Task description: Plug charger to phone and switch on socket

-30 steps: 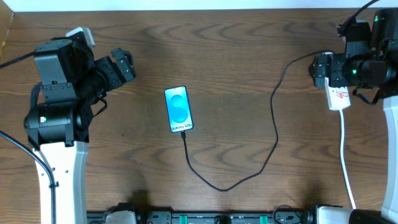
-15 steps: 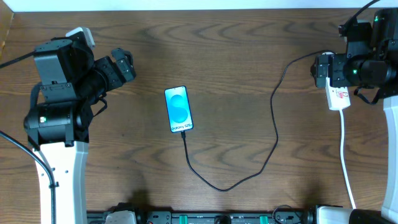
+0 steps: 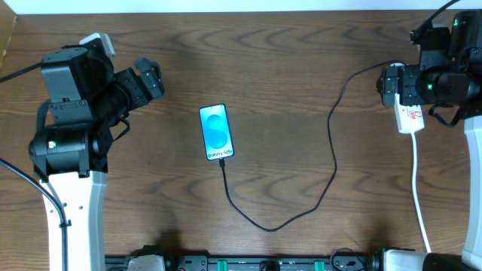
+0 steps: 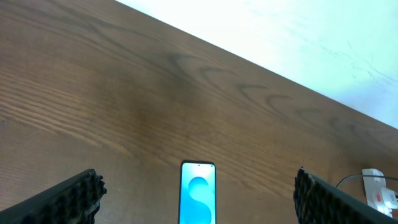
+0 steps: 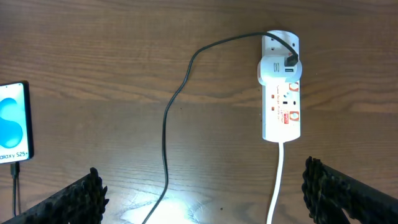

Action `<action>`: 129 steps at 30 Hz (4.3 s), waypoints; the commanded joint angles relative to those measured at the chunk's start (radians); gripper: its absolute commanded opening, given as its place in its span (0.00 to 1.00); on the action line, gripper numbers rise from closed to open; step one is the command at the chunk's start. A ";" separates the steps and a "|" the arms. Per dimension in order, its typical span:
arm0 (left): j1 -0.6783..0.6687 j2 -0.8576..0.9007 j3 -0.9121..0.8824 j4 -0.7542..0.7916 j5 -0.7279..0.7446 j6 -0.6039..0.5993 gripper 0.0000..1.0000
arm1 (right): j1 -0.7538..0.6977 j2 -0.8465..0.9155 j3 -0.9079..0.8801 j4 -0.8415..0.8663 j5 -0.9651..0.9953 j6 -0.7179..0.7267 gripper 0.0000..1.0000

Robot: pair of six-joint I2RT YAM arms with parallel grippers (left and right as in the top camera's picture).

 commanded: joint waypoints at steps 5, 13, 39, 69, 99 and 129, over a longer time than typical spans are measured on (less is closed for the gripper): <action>0.004 -0.002 0.010 0.000 -0.010 -0.009 0.99 | 0.004 0.002 -0.008 -0.001 0.008 -0.010 0.99; 0.004 -0.002 0.010 0.000 -0.010 -0.009 0.99 | 0.004 0.002 -0.008 -0.001 0.008 -0.010 0.99; 0.004 -0.002 0.010 0.000 -0.010 -0.009 0.99 | 0.004 0.002 -0.008 -0.001 0.008 -0.010 0.99; 0.004 -0.002 0.010 0.000 -0.010 -0.009 0.99 | 0.057 -0.187 -0.183 0.398 0.179 -0.055 0.99; 0.004 -0.002 0.010 0.000 -0.010 -0.009 0.99 | 0.118 -1.439 -1.683 1.257 0.101 -0.111 0.99; 0.004 -0.002 0.010 0.000 -0.010 -0.009 0.99 | 0.118 -1.484 -1.765 1.225 0.060 -0.088 0.99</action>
